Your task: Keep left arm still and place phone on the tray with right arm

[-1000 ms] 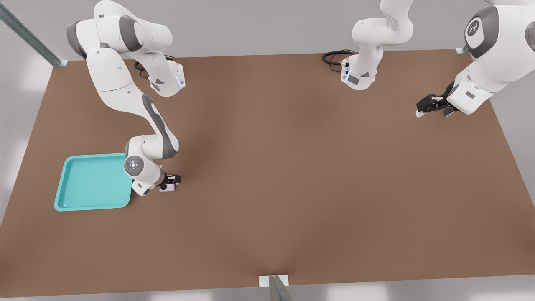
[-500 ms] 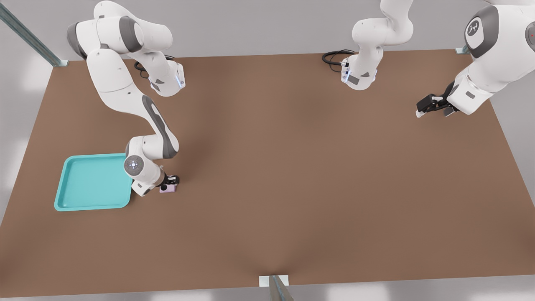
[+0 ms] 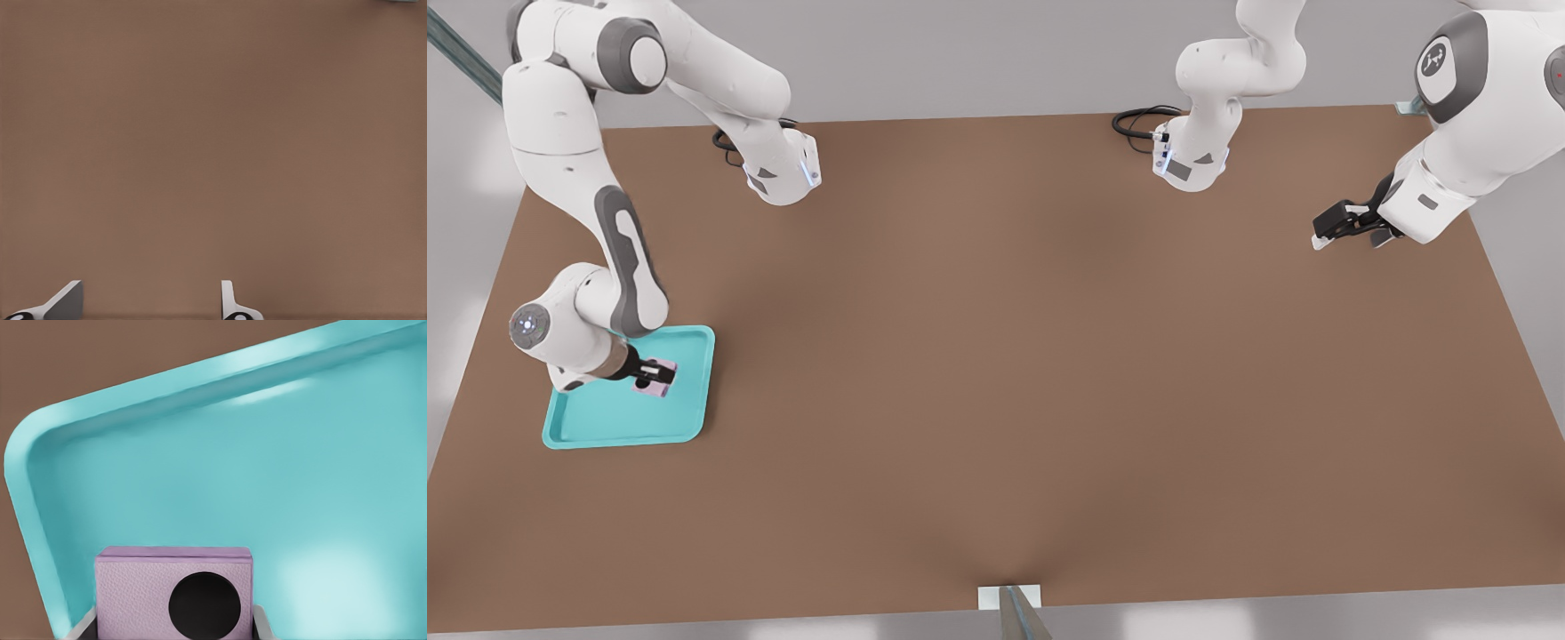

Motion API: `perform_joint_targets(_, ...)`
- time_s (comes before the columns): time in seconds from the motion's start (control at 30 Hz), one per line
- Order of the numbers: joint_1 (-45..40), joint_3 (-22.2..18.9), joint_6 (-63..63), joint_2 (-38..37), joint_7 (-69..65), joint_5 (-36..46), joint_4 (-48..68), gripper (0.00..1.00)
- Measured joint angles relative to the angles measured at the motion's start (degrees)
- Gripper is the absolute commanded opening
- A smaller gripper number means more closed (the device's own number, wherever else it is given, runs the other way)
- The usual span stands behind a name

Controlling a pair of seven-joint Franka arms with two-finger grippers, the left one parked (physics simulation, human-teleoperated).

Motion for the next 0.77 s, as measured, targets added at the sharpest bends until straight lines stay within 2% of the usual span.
perform_joint_targets(0.03, -0.36, 0.01, 0.03, 0.71, -1.02, 0.00, 0.05, 0.79)
perform_joint_targets(0.07, -0.66, 0.01, 0.11, 1.43, -1.97, -0.01, 0.06, 0.85)
perform_joint_targets(0.1, -0.84, 0.01, 0.23, 1.89, -2.81, -0.05, 0.07, 1.00)
perform_joint_targets(0.2, -1.15, 0.59, -0.30, -0.02, -5.02, -0.11, 1.78, 1.00)
perform_joint_targets(0.27, -0.83, 2.14, -4.74, -2.99, -6.26, -0.11, 10.63, 1.00)
perform_joint_targets(0.33, -0.79, 8.13, -12.42, -4.47, -6.91, -0.67, 25.82, 1.00)
perform_joint_targets(0.4, -0.52, 16.61, -19.43, -6.26, -6.57, -2.95, 33.99, 1.00)
perform_joint_targets(0.43, 2.77, 16.51, -23.09, -8.56, -6.10, -3.83, 35.79, 1.00)
perform_joint_targets(0.47, 10.44, 10.61, -26.45, -11.81, -5.60, -4.28, 35.96, 1.00)
perform_joint_targets(0.5, 15.97, 6.41, -29.70, -14.61, -4.97, -4.13, 35.82, 1.00)
perform_joint_targets(0.53, 18.97, 4.31, -32.76, -16.63, -4.28, -3.99, 35.86, 1.00)
perform_joint_targets(0.67, 24.49, -0.55, -41.95, -21.49, -1.96, -2.47, 35.34, 1.00)
perform_joint_targets(0.77, 27.54, -3.60, -45.90, -22.31, -0.55, -1.92, 34.41, 1.00)
